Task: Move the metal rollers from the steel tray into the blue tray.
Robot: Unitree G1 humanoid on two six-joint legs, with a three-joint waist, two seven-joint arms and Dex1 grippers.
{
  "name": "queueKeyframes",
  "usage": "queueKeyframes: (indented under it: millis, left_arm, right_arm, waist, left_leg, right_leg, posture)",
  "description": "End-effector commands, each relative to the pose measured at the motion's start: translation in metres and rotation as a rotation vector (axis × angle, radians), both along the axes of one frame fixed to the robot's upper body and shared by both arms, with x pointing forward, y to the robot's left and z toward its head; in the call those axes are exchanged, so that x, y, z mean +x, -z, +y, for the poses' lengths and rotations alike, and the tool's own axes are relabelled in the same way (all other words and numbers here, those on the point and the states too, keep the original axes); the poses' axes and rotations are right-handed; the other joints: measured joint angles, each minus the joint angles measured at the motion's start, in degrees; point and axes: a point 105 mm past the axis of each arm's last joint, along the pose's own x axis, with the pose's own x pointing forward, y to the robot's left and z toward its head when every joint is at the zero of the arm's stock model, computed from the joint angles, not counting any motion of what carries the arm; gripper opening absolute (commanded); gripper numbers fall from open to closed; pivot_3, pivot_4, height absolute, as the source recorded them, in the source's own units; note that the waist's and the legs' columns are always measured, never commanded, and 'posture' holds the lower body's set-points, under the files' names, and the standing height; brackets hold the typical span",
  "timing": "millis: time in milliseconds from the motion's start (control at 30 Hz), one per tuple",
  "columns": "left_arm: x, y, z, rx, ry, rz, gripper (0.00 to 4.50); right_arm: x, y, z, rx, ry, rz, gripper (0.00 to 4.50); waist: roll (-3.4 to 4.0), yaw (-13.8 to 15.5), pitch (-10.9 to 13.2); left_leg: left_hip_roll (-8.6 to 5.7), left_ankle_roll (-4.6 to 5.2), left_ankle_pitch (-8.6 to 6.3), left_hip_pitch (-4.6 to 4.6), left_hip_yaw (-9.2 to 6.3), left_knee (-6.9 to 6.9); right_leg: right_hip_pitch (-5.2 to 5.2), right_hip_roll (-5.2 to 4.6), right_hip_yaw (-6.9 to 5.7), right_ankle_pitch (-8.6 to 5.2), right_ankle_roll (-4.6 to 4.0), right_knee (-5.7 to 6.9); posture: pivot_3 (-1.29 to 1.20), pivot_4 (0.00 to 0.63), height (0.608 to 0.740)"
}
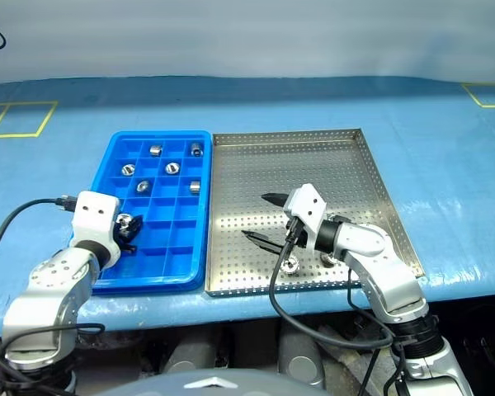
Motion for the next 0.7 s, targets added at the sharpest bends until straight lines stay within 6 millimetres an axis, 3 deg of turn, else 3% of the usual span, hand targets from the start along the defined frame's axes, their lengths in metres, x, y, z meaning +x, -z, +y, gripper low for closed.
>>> queueKeyframes:
  millis: [33, 167, 433, 500, 700]
  left_arm:
    - [-0.002, -0.010, 0.002, 0.016, 0.003, -0.041, 1.77]
    - [-0.005, -0.005, -0.001, 0.003, 0.024, -0.022, 1.77]
    - [0.000, -0.009, -0.004, -0.019, 0.029, -0.054, 4.30]
    - [0.004, -0.019, -0.018, -0.071, 0.093, -0.113, 4.45]
    - [0.016, -0.052, -0.084, -0.252, 0.431, -0.265, 4.45]
  right_arm:
    - [0.000, -0.010, -0.002, 0.008, -0.002, -0.050, 4.50]
    - [0.001, -0.010, -0.001, 0.011, 0.000, -0.051, 4.50]
    - [0.001, -0.011, -0.001, 0.013, 0.002, -0.052, 4.50]
    - [0.001, -0.011, -0.002, 0.012, 0.007, -0.055, 4.50]
    - [0.008, -0.017, -0.015, 0.002, 0.089, -0.089, 4.50]
  waist:
    - [0.00, 0.03, 0.00]
    - [0.00, 0.04, 0.00]
    - [0.00, 0.03, 0.00]
    - [0.00, 0.08, 0.00]
    - [-0.02, 0.06, -0.01]
  left_leg:
    - [0.00, 0.00, 0.00, 0.00, 0.00, 0.00]
    - [-0.01, 0.01, 0.00, 0.00, 0.00, 0.00]
    - [0.00, 0.00, 0.00, 0.00, 0.00, 0.00]
    - [0.00, 0.00, 0.00, 0.00, 0.00, 0.00]
    - [-0.01, 0.00, 0.00, -0.01, 0.02, 0.00]
  right_leg:
    - [0.00, 0.03, 0.00, 0.00, 0.00, 0.00]
    - [0.01, 0.11, -0.01, -0.01, -0.01, -0.01]
    - [0.01, 0.11, -0.01, -0.03, -0.06, 0.00]
    - [0.01, 0.11, -0.01, -0.03, -0.06, 0.00]
    - [0.02, -0.12, -0.02, -0.03, -0.06, -0.01]
  posture:
    - [-0.10, 0.150, 0.740]
    - [-0.10, 0.150, 0.740]
    - [-0.10, 0.150, 0.740]
    - [-0.11, 0.150, 0.740]
    - [-0.16, 0.150, 0.740]
